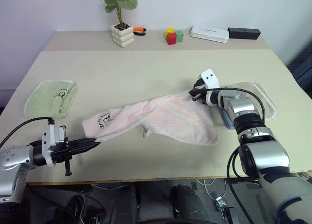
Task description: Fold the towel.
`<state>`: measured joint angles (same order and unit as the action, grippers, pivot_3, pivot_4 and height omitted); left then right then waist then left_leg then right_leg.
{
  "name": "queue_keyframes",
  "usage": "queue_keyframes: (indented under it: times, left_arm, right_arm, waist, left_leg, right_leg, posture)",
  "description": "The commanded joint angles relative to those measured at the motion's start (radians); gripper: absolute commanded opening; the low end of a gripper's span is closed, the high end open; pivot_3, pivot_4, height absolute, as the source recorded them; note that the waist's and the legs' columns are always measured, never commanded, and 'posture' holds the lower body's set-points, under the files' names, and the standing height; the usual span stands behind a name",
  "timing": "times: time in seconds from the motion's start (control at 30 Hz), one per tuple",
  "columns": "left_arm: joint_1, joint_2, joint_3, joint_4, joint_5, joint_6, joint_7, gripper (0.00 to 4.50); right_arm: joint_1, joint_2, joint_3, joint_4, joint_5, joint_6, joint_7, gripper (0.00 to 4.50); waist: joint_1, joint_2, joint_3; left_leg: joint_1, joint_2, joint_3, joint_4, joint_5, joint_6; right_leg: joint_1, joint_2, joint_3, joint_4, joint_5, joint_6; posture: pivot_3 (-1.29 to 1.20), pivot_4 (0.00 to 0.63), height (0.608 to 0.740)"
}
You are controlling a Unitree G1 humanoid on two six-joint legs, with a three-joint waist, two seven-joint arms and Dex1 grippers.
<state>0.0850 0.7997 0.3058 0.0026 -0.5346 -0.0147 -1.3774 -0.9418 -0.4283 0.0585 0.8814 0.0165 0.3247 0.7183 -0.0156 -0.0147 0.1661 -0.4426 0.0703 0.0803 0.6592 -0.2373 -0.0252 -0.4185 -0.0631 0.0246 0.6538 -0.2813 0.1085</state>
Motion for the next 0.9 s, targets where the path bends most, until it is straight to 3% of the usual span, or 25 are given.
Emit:
queue_keyframes:
  times: [0.03,0.23,0.5,0.7,0.9]
  left_arm:
    - [-0.023,0.004,0.018,0.001,-0.017,-0.003,0.003,0.0]
    - [-0.12,-0.001,0.054,0.135,-0.023,0.061,0.093,0.0]
    - [-0.401,-0.062,0.033,0.334,0.027,0.063,0.268,0.0]
    - [-0.654,-0.11,-0.011,0.542,0.14,-0.077,0.362,0.0]
    - [-0.941,-0.118,-0.077,0.916,0.308,-0.233,0.53,0.0]
  right_arm:
    - [0.035,-0.047,-0.029,-0.125,0.029,0.04,0.039,0.03]
    - [0.166,-0.145,-0.085,-0.463,0.134,0.18,0.151,0.03]
    - [0.189,-0.135,-0.12,-0.646,0.215,0.225,0.139,0.03]
    - [0.124,-0.069,-0.114,-0.552,0.192,0.154,0.067,0.03]
    - [-0.063,-0.049,-0.065,-0.174,0.046,-0.112,-0.094,0.03]
  waist:
    - [0.001,0.0,0.0]
    - [0.002,0.0,0.0]
    - [0.004,0.0,0.0]
    - [0.005,0.0,0.0]
    - [0.001,-0.001,0.0]
  left_leg:
    - [0.0,0.0,0.0,0.0,0.0,0.0]
    - [0.0,0.0,0.0,0.0,0.0,0.0]
    - [0.0,0.0,0.0,0.0,0.0,0.0]
    - [-0.001,0.0,0.0,0.001,0.0,0.0]
    - [-0.001,-0.001,0.0,0.002,0.0,0.0]
  right_leg:
    - [0.0,0.0,0.0,0.0,0.0,0.0]
    - [-0.001,0.0,0.0,0.001,0.0,0.0]
    - [-0.001,0.001,0.0,0.001,0.0,0.001]
    - [0.0,0.001,0.0,0.002,0.0,0.001]
    - [-0.001,0.001,0.0,0.002,0.001,0.001]
  posture:
    - [0.0,0.15,0.735]
    - [0.0,0.15,0.735]
    - [0.0,0.15,0.735]
    - [0.0,0.15,0.735]
    - [0.0,0.15,0.735]
